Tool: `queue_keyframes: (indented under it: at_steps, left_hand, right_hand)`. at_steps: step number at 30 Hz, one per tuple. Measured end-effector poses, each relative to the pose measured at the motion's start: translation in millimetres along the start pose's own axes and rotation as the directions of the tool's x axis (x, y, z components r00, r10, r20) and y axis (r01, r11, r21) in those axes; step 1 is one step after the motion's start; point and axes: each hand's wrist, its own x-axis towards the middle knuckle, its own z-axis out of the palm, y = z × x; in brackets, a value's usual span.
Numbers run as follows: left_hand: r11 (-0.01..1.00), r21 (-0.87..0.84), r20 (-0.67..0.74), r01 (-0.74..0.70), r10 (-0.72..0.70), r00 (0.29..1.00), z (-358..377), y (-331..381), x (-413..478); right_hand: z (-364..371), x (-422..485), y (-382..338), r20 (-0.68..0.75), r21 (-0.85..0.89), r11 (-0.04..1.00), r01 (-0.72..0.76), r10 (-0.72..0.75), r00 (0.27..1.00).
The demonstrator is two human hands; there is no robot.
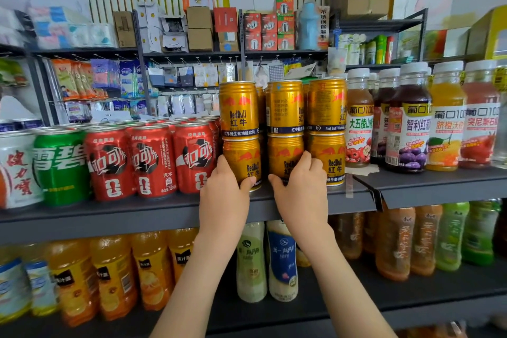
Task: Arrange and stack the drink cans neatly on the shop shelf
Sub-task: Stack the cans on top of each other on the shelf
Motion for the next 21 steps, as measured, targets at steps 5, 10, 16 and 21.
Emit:
queue_keyframes:
  at_steps: [5, 10, 16, 21]
  left_hand:
    - [0.998, -0.026, -0.062, -0.065, 0.063, 0.996, -2, 2, -9]
    - [0.985, -0.003, -0.082, -0.172, 0.171, 0.982, -2, 1, -13]
    - [0.980, 0.000, -0.074, -0.198, 0.197, 0.978, -2, -1, -10]
    - [0.983, -0.017, -0.048, -0.181, 0.180, 0.982, -4, -1, -9]
  right_hand:
    - [4, 2, -5, 0.001, 0.007, 1.000, -0.013, 0.013, 1.000]
    - [11, 5, -9, 0.006, 0.040, 0.998, -0.041, 0.041, 0.999]
    - [9, 10, -9, 0.030, 0.059, 0.997, -0.057, 0.055, 0.998]
    - [6, 11, -7, 0.034, 0.065, 0.997, -0.047, 0.045, 0.998]
